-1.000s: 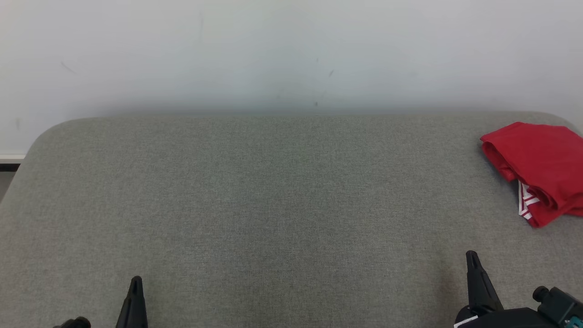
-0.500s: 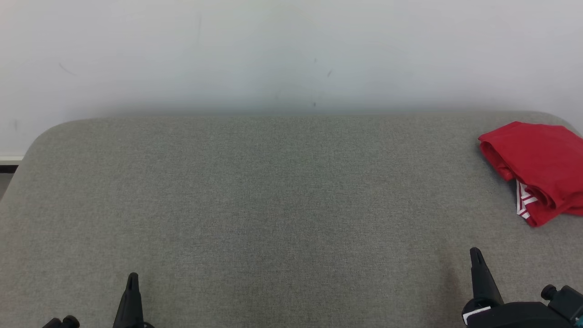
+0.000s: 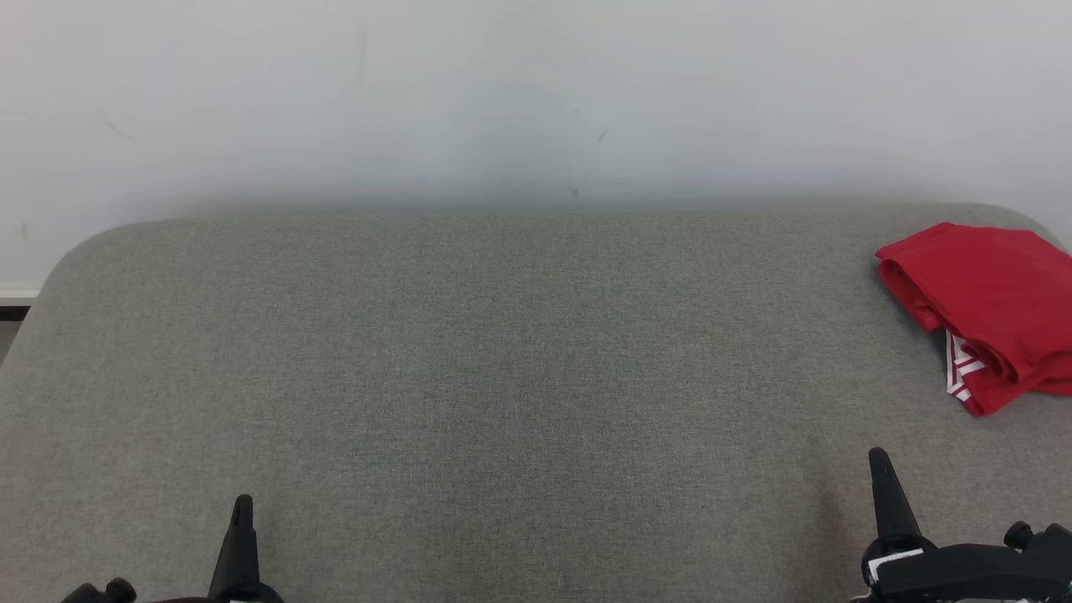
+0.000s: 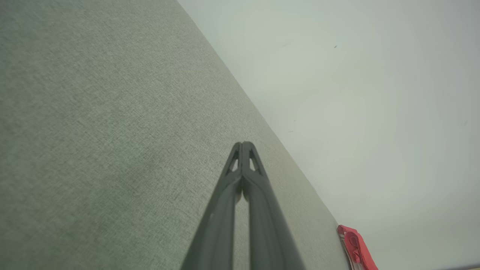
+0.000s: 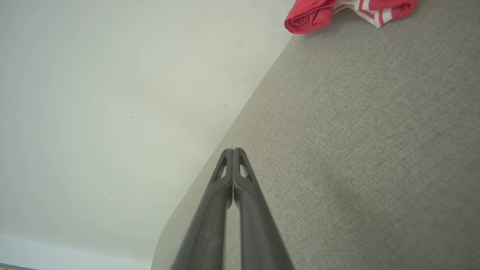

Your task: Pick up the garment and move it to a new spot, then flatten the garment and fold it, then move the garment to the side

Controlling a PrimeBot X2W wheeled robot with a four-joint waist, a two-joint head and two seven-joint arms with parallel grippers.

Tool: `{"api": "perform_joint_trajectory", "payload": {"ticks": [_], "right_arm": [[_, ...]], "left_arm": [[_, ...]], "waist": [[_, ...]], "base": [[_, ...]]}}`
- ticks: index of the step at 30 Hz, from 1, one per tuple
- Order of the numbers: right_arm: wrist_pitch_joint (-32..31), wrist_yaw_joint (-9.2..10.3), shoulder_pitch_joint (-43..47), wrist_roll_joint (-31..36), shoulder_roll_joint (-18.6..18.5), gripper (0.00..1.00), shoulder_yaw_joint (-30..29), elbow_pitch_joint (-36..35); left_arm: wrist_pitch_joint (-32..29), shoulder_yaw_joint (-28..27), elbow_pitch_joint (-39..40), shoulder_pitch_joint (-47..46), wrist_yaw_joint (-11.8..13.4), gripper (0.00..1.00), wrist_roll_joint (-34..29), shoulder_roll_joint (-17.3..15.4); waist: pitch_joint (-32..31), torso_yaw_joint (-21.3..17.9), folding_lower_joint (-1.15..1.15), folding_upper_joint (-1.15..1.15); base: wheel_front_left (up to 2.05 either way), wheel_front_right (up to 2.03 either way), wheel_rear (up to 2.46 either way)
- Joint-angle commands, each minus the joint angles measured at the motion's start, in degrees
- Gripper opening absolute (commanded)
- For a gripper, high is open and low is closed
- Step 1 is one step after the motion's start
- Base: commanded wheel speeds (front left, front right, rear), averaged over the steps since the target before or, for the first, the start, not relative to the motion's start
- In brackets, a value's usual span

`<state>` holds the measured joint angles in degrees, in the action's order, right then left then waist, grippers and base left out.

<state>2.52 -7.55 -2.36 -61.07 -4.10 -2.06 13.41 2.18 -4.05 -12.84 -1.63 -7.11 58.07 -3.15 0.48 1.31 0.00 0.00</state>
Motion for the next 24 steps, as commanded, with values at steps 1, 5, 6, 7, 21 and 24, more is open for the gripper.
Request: {"api": "perform_joint_trajectory", "payload": {"ticks": [1,5,6,7,21,24], "right_arm": [[-0.44,0.05,-1.13,-1.85,0.07,0.00,-0.39,-0.49],[-1.07,0.06,-1.43,-4.16,0.13,0.00,-0.67,-0.41],[-1.20,0.06,-1.49,-4.74,0.15,0.00,-0.74,-0.41],[-1.40,0.06,-1.54,-5.33,0.16,0.00,-0.81,-0.39],[-3.31,0.07,-2.17,-12.20,0.36,0.00,-1.68,-0.15],[-3.70,0.08,-2.37,-13.75,0.42,0.00,-1.87,-0.10]], "left_arm": [[-0.46,-0.34,0.30,-1.62,-0.31,0.00,2.22,-0.03],[-1.14,-0.53,0.20,-1.75,-0.33,0.00,4.85,0.00],[-1.31,-0.58,0.17,-1.83,-0.33,0.00,5.41,0.00],[-1.42,-0.62,0.15,-1.92,-0.34,0.00,5.92,0.01],[-3.34,-1.14,-0.19,-2.75,-0.41,0.00,13.31,0.09],[-3.83,-1.25,-0.28,-2.85,-0.42,0.00,15.01,0.10]], "waist": [[-0.01,-0.03,0.00,0.00],[-0.03,-0.11,0.00,0.00],[-0.03,-0.13,0.00,0.00],[-0.04,-0.15,0.00,0.00],[-0.09,-0.40,0.00,0.00],[-0.10,-0.45,0.00,0.00]], "base": [[0.00,0.00,0.00],[0.00,0.00,0.00],[0.00,0.00,0.00],[0.00,0.00,0.00],[0.00,0.00,0.00],[0.00,0.00,0.00]]}}
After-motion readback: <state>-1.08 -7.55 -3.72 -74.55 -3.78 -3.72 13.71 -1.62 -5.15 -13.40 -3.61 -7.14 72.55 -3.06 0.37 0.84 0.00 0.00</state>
